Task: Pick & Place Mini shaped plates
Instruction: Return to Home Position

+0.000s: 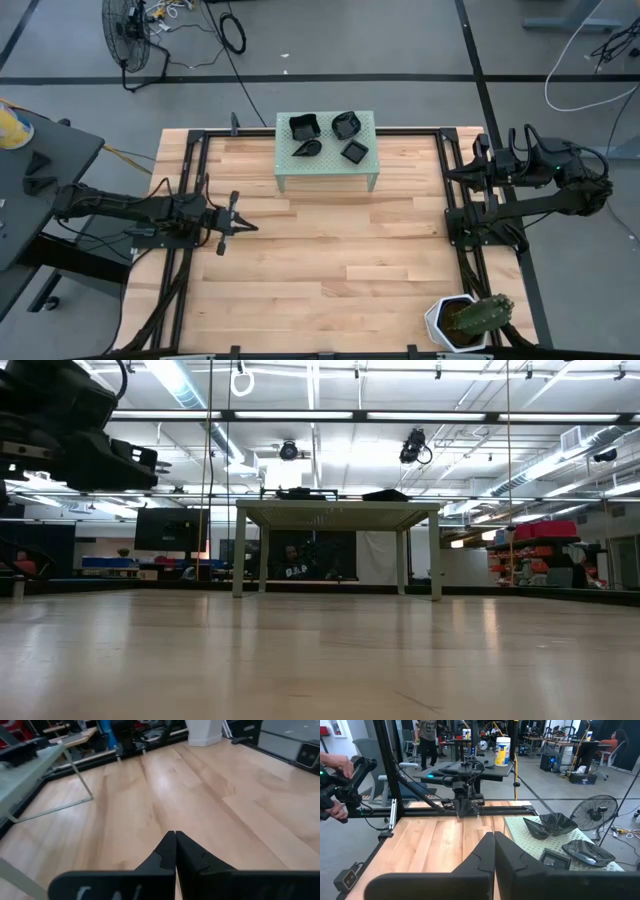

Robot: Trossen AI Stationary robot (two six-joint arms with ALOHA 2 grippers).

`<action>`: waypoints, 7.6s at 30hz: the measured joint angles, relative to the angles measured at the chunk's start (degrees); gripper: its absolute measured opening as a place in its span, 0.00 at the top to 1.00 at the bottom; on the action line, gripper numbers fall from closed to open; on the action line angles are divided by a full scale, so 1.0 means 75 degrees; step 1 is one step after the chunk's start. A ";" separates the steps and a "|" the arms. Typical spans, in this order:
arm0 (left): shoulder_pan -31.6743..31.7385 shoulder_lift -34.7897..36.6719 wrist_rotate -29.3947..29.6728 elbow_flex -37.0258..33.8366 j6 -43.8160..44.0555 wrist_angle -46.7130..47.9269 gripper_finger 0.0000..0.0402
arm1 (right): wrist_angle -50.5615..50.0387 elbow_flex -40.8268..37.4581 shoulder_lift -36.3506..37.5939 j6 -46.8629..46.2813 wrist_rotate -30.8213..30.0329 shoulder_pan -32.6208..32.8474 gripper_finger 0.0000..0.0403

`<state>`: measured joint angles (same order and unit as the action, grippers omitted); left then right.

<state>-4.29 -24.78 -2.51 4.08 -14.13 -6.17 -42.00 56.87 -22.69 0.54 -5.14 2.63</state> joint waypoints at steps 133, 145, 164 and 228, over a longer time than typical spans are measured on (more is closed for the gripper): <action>-0.0001 0.3257 0.0508 -0.0487 0.0997 0.0395 0.94 | 0.5001 -0.5807 0.2156 -0.0207 0.1013 -0.0003 0.99; -0.0001 0.3257 0.0508 -0.0487 0.0997 0.0395 0.94 | 0.6508 -0.7480 0.2617 -0.0205 0.1003 -0.0003 0.99; -0.0001 0.3259 0.0508 -0.0487 0.0997 0.0398 0.94 | 0.5686 -0.7459 0.2537 0.0166 0.0687 -0.0003 0.99; -0.0001 0.3258 0.0508 -0.0487 0.0997 0.0398 0.94 | 0.5683 -0.7450 0.2534 0.0178 0.0688 0.0000 0.99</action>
<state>-4.30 -0.35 1.30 0.43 -6.66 -3.18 0.62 0.99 -3.68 1.87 0.02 2.63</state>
